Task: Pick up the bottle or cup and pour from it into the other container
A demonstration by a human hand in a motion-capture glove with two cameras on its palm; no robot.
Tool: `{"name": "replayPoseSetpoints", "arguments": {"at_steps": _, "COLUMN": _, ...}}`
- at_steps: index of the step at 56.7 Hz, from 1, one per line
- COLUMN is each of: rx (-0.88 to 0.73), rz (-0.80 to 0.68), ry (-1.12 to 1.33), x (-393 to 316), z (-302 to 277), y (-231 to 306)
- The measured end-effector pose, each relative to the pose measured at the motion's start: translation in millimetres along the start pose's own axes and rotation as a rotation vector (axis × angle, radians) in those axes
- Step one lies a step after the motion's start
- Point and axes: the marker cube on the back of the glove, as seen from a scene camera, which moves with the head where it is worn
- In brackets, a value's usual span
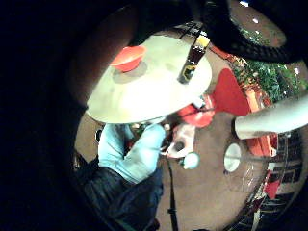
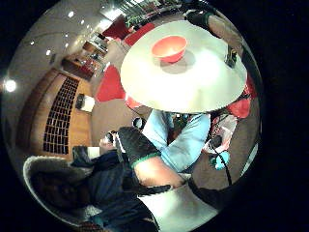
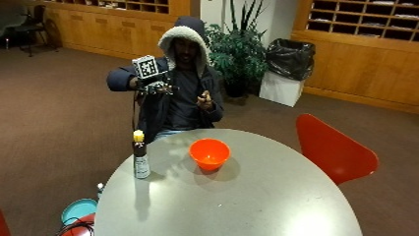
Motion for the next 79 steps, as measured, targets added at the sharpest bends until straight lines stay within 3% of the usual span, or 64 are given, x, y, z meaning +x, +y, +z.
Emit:
{"name": "replayPoseSetpoints", "arguments": {"at_steps": 17, "rx": 0.001, "rz": -0.063, "ry": 0.005, "x": 8.6, "z": -2.0, "y": -8.0}}
{"name": "replayPoseSetpoints", "arguments": {"at_steps": 22, "rx": 0.029, "rz": -0.015, "ry": -0.008, "x": 6.6, "z": -1.2, "y": -10.9}}
{"name": "replayPoseSetpoints", "arguments": {"at_steps": 26, "rx": 0.124, "rz": 0.124, "ry": -0.006, "x": 4.1, "z": 0.6, "y": -20.8}}
{"name": "replayPoseSetpoints", "arguments": {"at_steps": 30, "rx": 0.000, "rz": 0.029, "ry": -0.004, "x": 4.8, "z": -0.6, "y": 0.0}}
{"name": "replayPoseSetpoints", "arguments": {"at_steps": 35, "rx": 0.008, "rz": -0.052, "ry": 0.001, "x": 9.8, "z": 0.1, "y": -5.3}}
{"name": "replayPoseSetpoints", "arguments": {"at_steps": 43, "rx": 0.048, "rz": 0.063, "ry": -0.011, "x": 11.2, "z": -0.3, "y": -13.8}}
{"name": "replayPoseSetpoints", "arguments": {"at_steps": 47, "rx": -0.068, "rz": 0.030, "ry": -0.020, "x": 13.8, "z": -4.7, "y": -1.5}}
{"name": "replayPoseSetpoints", "arguments": {"at_steps": 52, "rx": -0.085, "rz": 0.054, "ry": -0.028, "x": 18.6, "z": -7.6, "y": -4.2}}
{"name": "replayPoseSetpoints", "arguments": {"at_steps": 69, "rx": 0.045, "rz": 0.138, "ry": -0.074, "x": 63.9, "z": -6.0, "y": -29.5}}
{"name": "replayPoseSetpoints", "arguments": {"at_steps": 73, "rx": 0.133, "rz": 0.095, "ry": -0.118, "x": 86.1, "z": 1.5, "y": -42.0}}
{"name": "replayPoseSetpoints", "arguments": {"at_steps": 79, "rx": 0.134, "rz": 0.068, "ry": -0.191, "x": 116.9, "z": 14.3, "y": -50.8}}
